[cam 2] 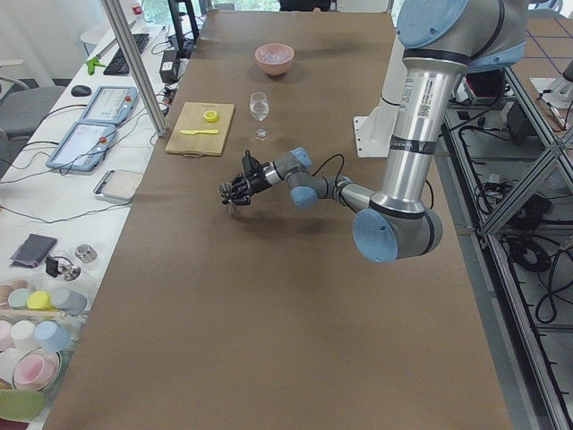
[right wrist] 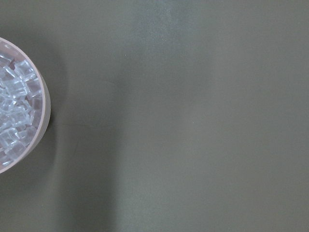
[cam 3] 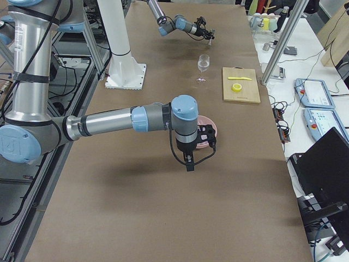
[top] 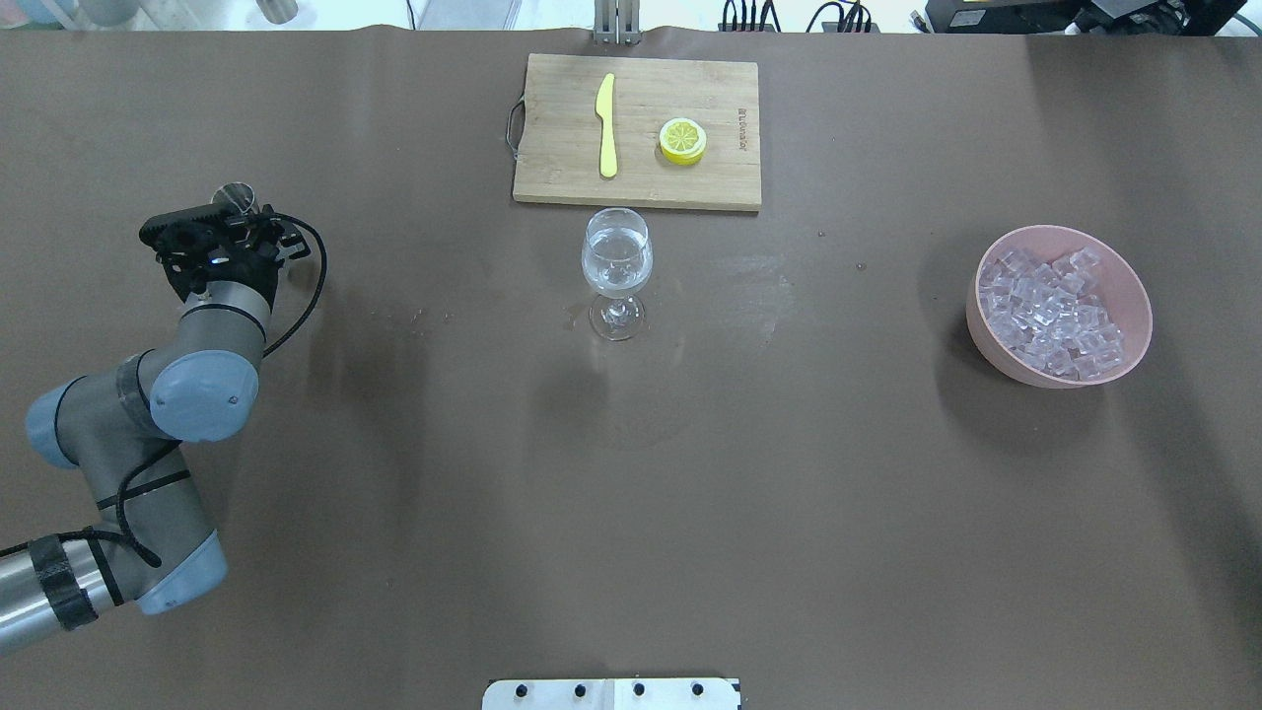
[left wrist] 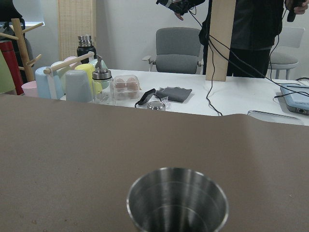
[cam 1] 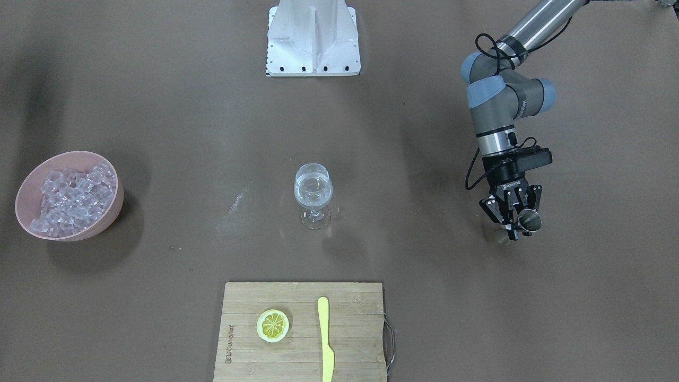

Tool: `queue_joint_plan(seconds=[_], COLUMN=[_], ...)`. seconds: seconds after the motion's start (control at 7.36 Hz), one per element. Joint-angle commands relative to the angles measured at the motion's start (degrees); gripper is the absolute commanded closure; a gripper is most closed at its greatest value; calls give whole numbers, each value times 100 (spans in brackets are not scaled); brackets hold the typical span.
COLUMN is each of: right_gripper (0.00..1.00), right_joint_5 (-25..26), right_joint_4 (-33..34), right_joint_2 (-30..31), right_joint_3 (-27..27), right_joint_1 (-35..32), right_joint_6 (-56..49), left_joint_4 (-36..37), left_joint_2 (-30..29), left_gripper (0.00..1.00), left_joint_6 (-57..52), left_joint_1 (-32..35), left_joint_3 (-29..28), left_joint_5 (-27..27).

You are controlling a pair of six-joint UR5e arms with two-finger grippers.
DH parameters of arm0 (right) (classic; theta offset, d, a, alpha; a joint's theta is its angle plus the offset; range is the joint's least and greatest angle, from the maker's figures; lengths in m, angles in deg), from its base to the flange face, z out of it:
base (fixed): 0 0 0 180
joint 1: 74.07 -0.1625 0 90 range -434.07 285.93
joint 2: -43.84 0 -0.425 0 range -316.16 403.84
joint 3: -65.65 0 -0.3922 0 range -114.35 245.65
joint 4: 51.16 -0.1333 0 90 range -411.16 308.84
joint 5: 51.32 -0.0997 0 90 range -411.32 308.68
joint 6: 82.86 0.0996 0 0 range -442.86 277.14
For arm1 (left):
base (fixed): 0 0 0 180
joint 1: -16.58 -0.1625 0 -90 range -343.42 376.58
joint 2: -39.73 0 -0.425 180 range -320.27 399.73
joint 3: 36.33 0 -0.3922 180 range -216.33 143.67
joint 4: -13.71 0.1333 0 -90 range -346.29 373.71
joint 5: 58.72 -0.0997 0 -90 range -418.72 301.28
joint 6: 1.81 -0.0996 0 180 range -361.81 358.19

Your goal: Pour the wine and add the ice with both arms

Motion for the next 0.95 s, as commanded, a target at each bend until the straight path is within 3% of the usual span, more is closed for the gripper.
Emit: queue_joint_plan(seconds=[0.0, 0.54, 0.68, 0.82], right_gripper=[0, 0, 0, 0], right_joint_5=[0, 0, 0, 0], right_joint_4=[0, 0, 0, 0], right_joint_2=[-16, -16, -25, -25], right_joint_3=[-7, -7, 2, 2], right_joint_1=[-2, -2, -2, -2], right_joint_6=[0, 0, 0, 0], left_joint_4=[-4, -22, -22, -22], left_joint_2=[35, 88, 97, 132], left_gripper=[61, 39, 9, 1], left_joint_6=[-75, -207, -207, -216], left_joint_1=[-54, -72, -72, -72], left_joint_3=[4, 22, 22, 31], left_joint_5=[4, 4, 4, -5])
